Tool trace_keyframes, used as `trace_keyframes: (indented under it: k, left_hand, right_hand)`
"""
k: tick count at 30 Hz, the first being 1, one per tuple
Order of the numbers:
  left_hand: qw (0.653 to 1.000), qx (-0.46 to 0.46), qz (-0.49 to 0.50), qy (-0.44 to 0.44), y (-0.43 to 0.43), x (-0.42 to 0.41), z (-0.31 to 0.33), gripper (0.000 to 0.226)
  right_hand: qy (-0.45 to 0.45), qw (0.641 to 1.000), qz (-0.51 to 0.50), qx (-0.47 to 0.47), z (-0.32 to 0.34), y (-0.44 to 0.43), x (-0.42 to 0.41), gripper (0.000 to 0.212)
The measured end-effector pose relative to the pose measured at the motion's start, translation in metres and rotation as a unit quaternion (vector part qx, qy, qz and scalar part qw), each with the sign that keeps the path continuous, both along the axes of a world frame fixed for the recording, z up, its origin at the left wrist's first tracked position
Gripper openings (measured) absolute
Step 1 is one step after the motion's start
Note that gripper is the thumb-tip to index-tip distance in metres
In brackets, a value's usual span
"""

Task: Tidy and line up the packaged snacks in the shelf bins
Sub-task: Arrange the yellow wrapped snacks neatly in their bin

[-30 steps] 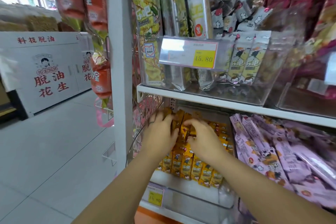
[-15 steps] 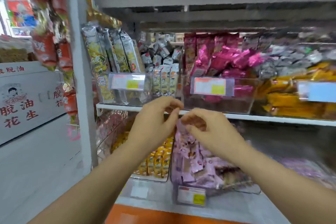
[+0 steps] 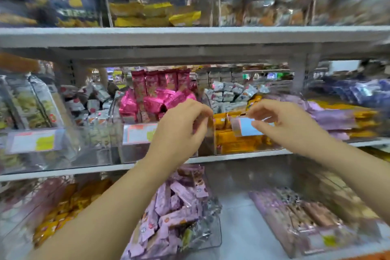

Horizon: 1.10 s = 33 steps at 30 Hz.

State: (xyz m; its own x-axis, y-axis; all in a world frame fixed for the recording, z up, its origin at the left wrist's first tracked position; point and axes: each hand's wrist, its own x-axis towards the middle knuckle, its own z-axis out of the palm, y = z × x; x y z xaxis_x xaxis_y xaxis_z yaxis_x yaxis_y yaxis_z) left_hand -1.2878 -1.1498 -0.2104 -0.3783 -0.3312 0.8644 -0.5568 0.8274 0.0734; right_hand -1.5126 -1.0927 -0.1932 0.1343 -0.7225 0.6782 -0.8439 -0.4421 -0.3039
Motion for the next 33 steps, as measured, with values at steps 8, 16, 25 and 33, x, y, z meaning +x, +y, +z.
trace_keyframes:
  k: [8, 16, 25, 33]
  left_hand:
    - [0.986, -0.020, 0.092, -0.136, -0.040, -0.016, 0.014, 0.023]
    - [0.994, -0.026, 0.020, -0.101, -0.054, -0.016, -0.007, 0.027]
    - [0.996, 0.018, 0.000, -0.088, -0.055, -0.010, -0.007, 0.019]
    - [0.997, 0.016, -0.005, -0.072, -0.053, -0.014, -0.006, 0.018]
  right_hand:
    - [0.142, 0.982, 0.012, 0.126, 0.032, -0.055, 0.012, 0.047]
    - [0.307, 0.915, 0.021, 0.262, 0.047, -0.091, 0.030, 0.053]
    - [0.262, 0.920, 0.067, 0.285, 0.056, -0.101, 0.025, 0.023]
    - [0.229, 0.924, 0.090, 0.292, 0.061, -0.096, 0.021, 0.027]
